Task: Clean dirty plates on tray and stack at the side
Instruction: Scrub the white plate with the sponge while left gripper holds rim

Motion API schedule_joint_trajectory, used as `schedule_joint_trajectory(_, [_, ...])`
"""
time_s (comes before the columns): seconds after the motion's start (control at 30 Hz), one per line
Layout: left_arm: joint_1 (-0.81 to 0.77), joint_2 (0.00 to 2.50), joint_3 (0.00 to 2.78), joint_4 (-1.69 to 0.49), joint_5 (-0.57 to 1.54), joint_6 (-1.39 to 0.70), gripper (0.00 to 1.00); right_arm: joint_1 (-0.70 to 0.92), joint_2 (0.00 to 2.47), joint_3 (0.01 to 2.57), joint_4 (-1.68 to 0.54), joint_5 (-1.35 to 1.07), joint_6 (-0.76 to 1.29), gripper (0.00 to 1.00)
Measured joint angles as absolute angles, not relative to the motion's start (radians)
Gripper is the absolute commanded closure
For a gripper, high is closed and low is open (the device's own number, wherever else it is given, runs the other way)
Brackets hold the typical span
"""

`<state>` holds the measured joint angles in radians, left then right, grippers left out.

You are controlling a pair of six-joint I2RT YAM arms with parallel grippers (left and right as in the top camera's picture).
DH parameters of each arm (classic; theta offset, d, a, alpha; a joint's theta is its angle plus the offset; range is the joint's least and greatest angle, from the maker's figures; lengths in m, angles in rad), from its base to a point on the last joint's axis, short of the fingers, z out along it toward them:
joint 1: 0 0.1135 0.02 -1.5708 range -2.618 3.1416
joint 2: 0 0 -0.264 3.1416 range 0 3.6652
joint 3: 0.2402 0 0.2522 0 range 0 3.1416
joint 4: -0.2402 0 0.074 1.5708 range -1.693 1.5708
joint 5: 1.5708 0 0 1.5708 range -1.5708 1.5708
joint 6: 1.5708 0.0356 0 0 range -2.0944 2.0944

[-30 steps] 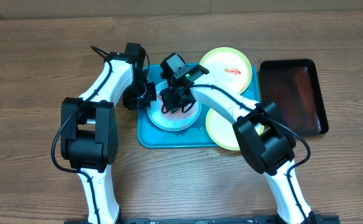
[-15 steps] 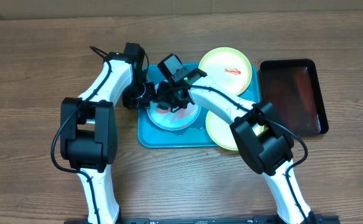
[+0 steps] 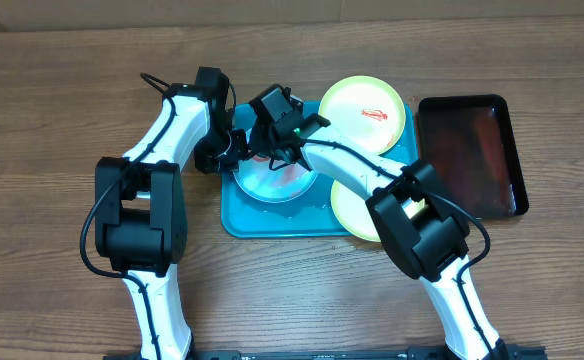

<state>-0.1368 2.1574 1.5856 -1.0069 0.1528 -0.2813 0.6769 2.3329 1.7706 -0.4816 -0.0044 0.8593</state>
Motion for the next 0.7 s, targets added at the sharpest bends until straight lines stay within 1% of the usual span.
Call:
schedule_joint_trajectory(0.2, [-0.137, 2.157, 1.586, -1.007, 0.152, -0.281, 0.96, 0.682, 2.33, 1.782, -0.571, 0.084, 0.707, 0.96])
schedule_joint_trajectory(0.4, [-0.138, 2.157, 1.586, -1.007, 0.154, -0.281, 0.96, 0.669, 2.31, 1.786, -0.69, 0.166, 0.601, 0.96])
schedule_joint_trajectory(0.57, [-0.138, 2.157, 1.586, -1.007, 0.154, -0.281, 0.96, 0.624, 2.295, 1.789, -0.817, 0.185, 0.557, 0.96])
schedule_joint_trajectory(0.7, [-0.141, 2.157, 1.586, -1.006, 0.157, -0.281, 0.96, 0.599, 2.286, 1.797, -0.913, 0.147, 0.533, 0.96])
